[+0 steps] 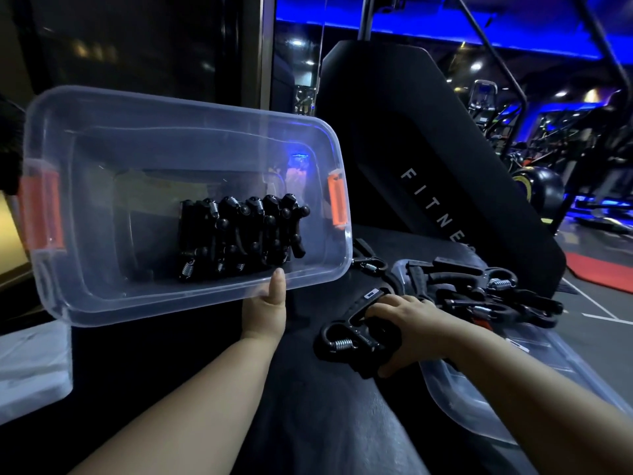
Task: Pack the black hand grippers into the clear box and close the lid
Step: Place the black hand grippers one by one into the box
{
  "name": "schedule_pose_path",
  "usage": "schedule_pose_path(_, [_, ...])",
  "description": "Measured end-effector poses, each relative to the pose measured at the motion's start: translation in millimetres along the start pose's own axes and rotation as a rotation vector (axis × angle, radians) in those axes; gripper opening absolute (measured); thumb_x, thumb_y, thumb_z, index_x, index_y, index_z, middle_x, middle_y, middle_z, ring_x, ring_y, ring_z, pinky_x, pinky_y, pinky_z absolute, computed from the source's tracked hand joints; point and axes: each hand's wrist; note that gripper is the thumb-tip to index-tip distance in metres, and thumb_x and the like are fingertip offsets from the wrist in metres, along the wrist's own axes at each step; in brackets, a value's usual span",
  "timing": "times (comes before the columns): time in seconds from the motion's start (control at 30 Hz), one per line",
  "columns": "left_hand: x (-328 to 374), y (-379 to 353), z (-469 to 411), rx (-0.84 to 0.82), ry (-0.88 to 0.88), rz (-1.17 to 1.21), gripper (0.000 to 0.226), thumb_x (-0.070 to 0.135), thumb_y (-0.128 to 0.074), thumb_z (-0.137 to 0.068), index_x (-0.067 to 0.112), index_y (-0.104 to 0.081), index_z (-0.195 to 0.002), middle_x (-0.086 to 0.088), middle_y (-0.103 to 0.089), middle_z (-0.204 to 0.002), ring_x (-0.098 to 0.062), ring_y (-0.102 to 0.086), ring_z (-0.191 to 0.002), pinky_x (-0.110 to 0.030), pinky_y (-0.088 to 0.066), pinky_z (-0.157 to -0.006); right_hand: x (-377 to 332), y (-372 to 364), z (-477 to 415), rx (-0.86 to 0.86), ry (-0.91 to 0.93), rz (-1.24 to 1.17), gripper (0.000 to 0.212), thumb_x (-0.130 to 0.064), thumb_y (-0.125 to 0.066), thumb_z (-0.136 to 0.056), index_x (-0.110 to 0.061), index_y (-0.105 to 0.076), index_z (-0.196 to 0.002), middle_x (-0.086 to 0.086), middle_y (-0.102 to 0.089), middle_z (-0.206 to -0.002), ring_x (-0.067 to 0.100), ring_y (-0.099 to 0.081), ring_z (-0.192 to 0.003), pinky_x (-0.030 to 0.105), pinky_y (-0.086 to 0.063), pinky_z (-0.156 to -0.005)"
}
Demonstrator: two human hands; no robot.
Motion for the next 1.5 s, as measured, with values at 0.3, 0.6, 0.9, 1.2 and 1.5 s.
schedule_pose_path(0.3, [4.0, 1.0, 2.0, -0.005, -0.027, -0.01, 0.07, 0.081, -0.025, -0.06, 0.017, -0.047, -0.076, -0.008, -0.035, -0.065, -0.021, -0.039, -0.064, -0.032, -0.034, -0.064, -10.7, -7.7, 26.5, 0.02, 0.087, -0.024, 0.104, -0.082, -0.067, -0.038, -0.051, -0.031, -0.131, -0.022, -0.035, -0.134, 0.013, -0.033, -0.127, 0.043, -0.034, -0.104])
schedule_pose_path(0.6, [4.8, 1.1, 3.0, -0.008, -0.002, -0.01, 0.064, 0.078, -0.028, -0.065, 0.019, -0.048, -0.077, -0.009, -0.037, -0.067, -0.019, -0.039, -0.064, -0.032, -0.034, -0.066, -10.8, 3.5, 31.7, 0.048, 0.126, -0.202, 0.102, -0.097, -0.046, -0.043, -0.04, -0.051, -0.127, -0.011, -0.044, -0.13, 0.011, -0.038, -0.125, 0.037, -0.036, -0.104])
schedule_pose_path(0.9, [-5.0, -1.3, -2.9, 0.005, 0.043, -0.018, 0.043, 0.059, -0.041, -0.091, 0.018, -0.047, -0.078, -0.006, -0.041, -0.067, -0.019, -0.042, -0.066, -0.027, -0.034, -0.058, 23.4, 32.3, -41.5, 0.268, -0.144, -0.34, 0.042, -0.053, -0.038, -0.096, -0.022, -0.061, -0.113, 0.008, -0.057, -0.114, 0.027, -0.048, -0.114, 0.033, -0.036, -0.092])
schedule_pose_path(1.2, [-8.3, -3.4, -5.5, 0.012, 0.071, 0.032, 0.049, 0.058, -0.042, -0.089, 0.014, -0.042, -0.068, 0.0, -0.035, -0.06, -0.013, -0.037, -0.056, -0.025, -0.033, -0.055, 49.2, 12.8, -122.9, 0.159, -0.363, -0.395, 0.052, -0.051, -0.039, -0.097, -0.022, -0.043, -0.141, 0.013, -0.039, -0.146, 0.032, -0.034, -0.135, 0.038, -0.029, -0.11])
schedule_pose_path(1.5, [-11.5, -4.9, -5.9, -0.036, 0.028, 0.081, 0.06, 0.079, -0.031, -0.067, 0.021, -0.047, -0.073, 0.012, -0.044, -0.067, 0.003, -0.041, -0.055, -0.017, -0.037, -0.061, 52.3, 6.5, -176.1, 0.123, -0.481, -0.403, 0.073, -0.058, -0.046, -0.092, -0.025, -0.02, -0.151, 0.009, -0.016, -0.158, 0.033, -0.021, -0.143, 0.043, -0.022, -0.115])
Point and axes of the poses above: each hand's wrist, its own z-axis away from the middle knuckle, its own y-axis out of the back of the hand, x = y × z
